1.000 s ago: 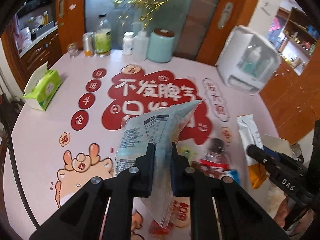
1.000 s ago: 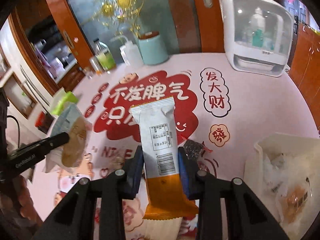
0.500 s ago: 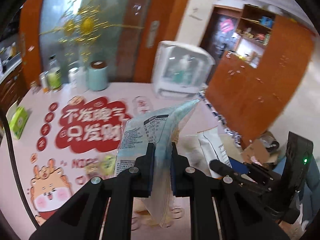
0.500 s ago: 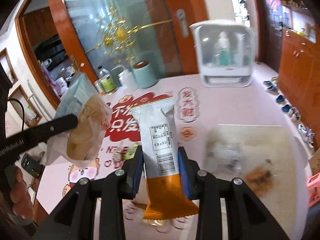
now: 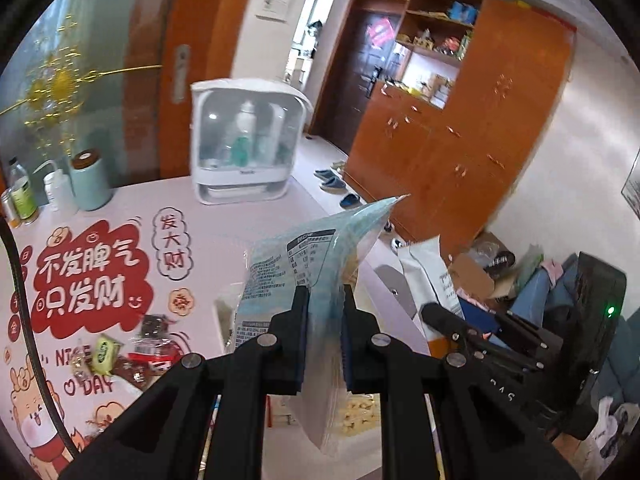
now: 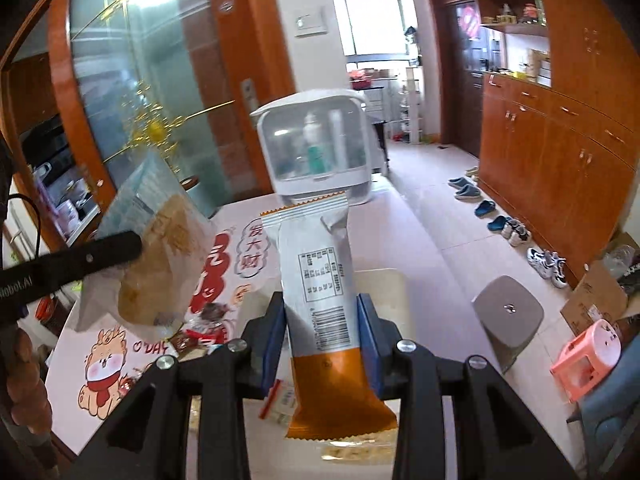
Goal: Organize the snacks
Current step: 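Lift both held snacks and carry them toward the white tray, then open both grippers over the white tray to drop the snacks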
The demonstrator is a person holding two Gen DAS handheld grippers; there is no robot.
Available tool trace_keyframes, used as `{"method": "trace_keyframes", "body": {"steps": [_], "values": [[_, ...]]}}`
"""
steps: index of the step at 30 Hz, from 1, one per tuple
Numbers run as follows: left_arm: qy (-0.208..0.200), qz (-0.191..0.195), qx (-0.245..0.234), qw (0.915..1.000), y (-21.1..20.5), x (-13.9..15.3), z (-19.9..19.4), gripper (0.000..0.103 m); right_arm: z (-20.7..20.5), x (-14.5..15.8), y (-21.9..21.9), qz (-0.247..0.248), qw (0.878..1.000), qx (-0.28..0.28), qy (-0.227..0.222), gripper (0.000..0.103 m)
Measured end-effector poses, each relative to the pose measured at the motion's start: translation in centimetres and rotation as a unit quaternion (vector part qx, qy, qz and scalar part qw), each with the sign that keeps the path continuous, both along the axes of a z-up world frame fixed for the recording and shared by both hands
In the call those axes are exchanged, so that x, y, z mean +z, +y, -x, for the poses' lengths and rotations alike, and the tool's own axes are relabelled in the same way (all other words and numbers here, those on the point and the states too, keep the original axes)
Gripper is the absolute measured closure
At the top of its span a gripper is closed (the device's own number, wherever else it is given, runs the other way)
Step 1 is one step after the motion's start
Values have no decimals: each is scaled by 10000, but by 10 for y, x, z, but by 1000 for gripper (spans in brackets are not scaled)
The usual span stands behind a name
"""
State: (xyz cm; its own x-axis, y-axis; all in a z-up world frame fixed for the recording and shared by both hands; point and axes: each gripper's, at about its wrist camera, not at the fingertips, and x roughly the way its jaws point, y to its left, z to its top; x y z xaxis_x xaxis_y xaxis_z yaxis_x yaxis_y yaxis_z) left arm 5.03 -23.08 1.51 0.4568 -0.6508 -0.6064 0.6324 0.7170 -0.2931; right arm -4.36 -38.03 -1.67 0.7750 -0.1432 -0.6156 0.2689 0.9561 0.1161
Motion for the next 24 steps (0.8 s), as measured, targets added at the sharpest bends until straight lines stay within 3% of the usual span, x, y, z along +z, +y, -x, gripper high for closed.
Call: {"method": "trace_keyframes", "body": {"steps": [10, 12, 13, 14, 15, 17, 24], "values": [[348, -658, -153, 9971, -45, -35, -1, 89, -5, -22, -28, -241, 9993, 73, 287, 64], [459, -761, -172, 9959, -47, -43, -2, 78, -9, -29, -33, -401, 9984, 115, 385, 62], [522, -805, -206, 9952, -49, -47, -1, 54, -12, -32, -36, -447, 9980, 89, 430, 62], [556, -851, -172, 9947, -49, -49, -1, 21, -13, -35, -36, -461, 9977, 75, 500, 60], [560, -881, -39, 9945, -46, -51, -1, 10, -16, -39, -37, -445, 9972, 57, 593, 58], [534, -814, 166, 9951, -39, -51, -1, 6, -17, -44, -36, -439, 9968, 35, 671, 46], [740, -866, 450, 9925, -23, -56, -12, 6, -20, -53, -31, -475, 9955, 93, 815, 45]]}}
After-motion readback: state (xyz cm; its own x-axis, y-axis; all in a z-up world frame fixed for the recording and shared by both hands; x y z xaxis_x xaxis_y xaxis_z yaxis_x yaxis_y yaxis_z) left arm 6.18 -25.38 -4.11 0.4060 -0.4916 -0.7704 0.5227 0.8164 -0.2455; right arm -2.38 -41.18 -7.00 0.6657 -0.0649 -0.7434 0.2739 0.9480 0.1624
